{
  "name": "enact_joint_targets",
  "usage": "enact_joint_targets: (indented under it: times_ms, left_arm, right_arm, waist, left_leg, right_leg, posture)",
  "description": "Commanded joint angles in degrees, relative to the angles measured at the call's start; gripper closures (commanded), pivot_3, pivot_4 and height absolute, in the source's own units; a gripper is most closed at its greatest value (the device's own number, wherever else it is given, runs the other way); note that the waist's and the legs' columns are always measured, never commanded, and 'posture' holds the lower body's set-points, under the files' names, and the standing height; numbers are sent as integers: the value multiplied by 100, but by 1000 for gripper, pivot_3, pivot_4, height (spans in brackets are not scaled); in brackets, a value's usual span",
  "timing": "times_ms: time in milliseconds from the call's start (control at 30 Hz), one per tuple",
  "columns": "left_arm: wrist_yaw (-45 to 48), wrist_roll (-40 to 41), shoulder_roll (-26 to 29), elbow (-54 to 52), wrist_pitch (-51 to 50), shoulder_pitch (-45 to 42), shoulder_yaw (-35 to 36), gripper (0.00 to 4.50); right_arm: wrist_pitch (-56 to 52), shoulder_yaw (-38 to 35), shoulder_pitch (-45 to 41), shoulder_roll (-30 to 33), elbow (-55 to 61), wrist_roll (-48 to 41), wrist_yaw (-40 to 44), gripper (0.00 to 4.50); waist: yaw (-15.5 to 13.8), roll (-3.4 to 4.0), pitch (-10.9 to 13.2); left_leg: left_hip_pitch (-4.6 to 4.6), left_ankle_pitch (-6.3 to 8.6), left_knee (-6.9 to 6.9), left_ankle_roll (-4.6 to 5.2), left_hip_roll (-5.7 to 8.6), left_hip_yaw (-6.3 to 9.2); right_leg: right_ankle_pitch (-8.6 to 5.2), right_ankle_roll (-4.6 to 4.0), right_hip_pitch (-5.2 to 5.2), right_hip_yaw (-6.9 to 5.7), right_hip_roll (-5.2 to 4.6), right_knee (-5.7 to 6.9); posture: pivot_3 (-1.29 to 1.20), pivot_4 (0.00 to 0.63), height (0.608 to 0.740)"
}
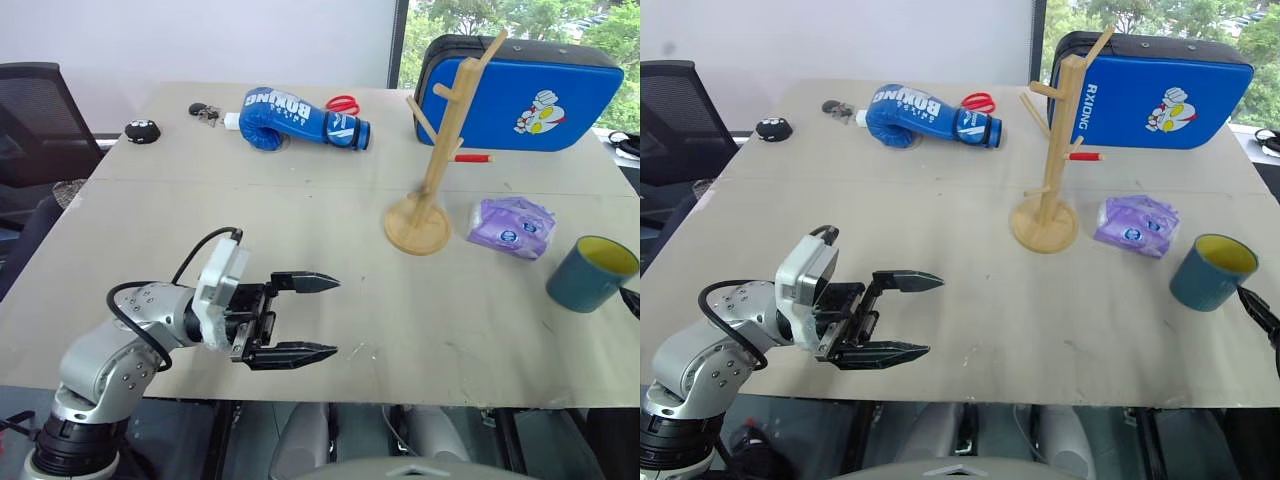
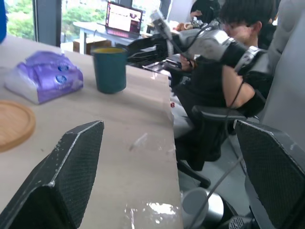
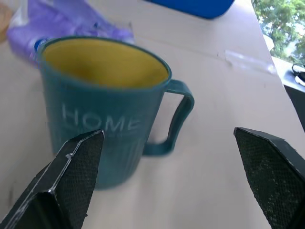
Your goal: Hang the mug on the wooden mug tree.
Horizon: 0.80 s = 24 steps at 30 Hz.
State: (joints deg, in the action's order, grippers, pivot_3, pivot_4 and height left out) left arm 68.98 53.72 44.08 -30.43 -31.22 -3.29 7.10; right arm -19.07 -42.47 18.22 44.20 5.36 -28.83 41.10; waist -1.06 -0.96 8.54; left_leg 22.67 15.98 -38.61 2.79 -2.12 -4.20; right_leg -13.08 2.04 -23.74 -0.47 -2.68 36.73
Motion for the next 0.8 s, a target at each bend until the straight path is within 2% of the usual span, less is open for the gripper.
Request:
enact_joint_targets:
  times_ms: [33,500,800]
  left_arm:
    - [-83,129,44,-245,40,155,288,0]
    - [-251,75,11,-285,132,324,341,0]
    - [-167,45,47,-175,132,272,339,0]
  right_arm:
    - [42,-30,-158,239,-229,148,63,77]
    - [-87,-282,130,469,-397,255,417,77]
    - [409,146,-503,525,-1147,809,167,77]
  waist:
    - [14,0,0]
    - [35,1,0]
    - [38,1,0]
  left_leg:
    - [1,0,0,0,0,-1]
    - [-8,0,-2,0,-1,-7]
    - [-9,0,-2,0,0,-7]
  right_leg:
    - [0,1,0,1,0,-1]
    - [-5,12,2,11,2,2]
    - [-4,10,2,12,5,2]
  posture:
    - [0,150,740]
    - [0,150,740]
    - [0,150,740]
